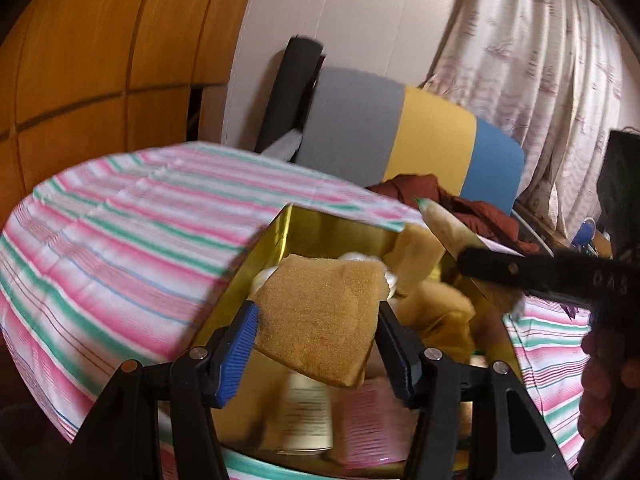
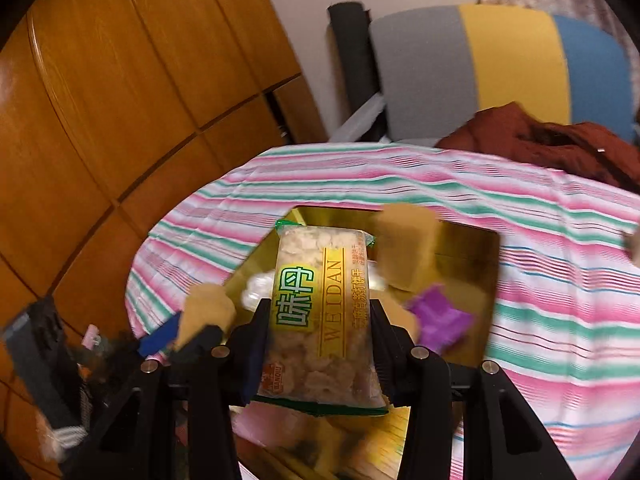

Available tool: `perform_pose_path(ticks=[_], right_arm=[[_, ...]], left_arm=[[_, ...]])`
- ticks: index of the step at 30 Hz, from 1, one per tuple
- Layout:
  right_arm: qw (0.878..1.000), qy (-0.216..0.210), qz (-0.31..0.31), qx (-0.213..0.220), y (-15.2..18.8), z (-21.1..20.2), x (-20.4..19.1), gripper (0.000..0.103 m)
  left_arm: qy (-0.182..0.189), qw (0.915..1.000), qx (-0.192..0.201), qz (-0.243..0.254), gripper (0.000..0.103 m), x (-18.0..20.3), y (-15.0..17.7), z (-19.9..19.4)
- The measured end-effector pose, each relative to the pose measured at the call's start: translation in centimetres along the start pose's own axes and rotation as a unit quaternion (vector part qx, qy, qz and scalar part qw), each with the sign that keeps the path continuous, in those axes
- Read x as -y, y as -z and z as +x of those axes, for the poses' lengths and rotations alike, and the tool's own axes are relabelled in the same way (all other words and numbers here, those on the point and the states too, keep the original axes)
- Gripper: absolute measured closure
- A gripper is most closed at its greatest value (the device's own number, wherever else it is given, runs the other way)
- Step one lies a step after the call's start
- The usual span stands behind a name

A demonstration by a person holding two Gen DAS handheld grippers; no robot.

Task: Organize objects
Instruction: 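Open both tools to drop the sponge and biscuit pack into the tray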

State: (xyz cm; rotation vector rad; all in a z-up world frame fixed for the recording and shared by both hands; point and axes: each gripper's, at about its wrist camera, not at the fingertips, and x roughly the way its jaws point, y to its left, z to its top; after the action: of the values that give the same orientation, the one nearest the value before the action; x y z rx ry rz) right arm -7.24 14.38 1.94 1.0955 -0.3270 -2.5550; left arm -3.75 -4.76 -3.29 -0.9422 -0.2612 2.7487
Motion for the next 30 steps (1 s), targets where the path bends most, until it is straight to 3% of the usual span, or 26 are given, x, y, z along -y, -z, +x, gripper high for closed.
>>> perform_pose_path(ticks=[10,15,17,22,30], right_arm=[[0.997,0.002,0.037,-0.067,-1.9,8.0,-1.6,0.056],[0.994,-0.001,0.09,-0.064,-2.7,10.3,-0.5,0.043],[0.995,-0.002,0.088,-0.056,-2.7,9.8,-0.5,0.042],[0.999,0.002,0.035,-0.002,-1.6,5.6,-1.7,0.028],[0.999,0.003,0.015,0.045,0.7,0.3,-1.5,0.026]], left_arm=[[-0.002,0.9985,-0.054,-0.012,0.044,-2.4,1.5,1.8],[0.005,0.9982,-0.059,-0.009,0.044,-2.0,1.8,1.9],[0.009,0.9982,-0.059,-0.005,0.044,-1.8,1.9,1.9],[0.007,0.998,-0.063,-0.001,0.043,-1.7,1.8,2.2],[0.021,0.9981,-0.05,-0.029,0.043,-2.3,0.8,1.5]])
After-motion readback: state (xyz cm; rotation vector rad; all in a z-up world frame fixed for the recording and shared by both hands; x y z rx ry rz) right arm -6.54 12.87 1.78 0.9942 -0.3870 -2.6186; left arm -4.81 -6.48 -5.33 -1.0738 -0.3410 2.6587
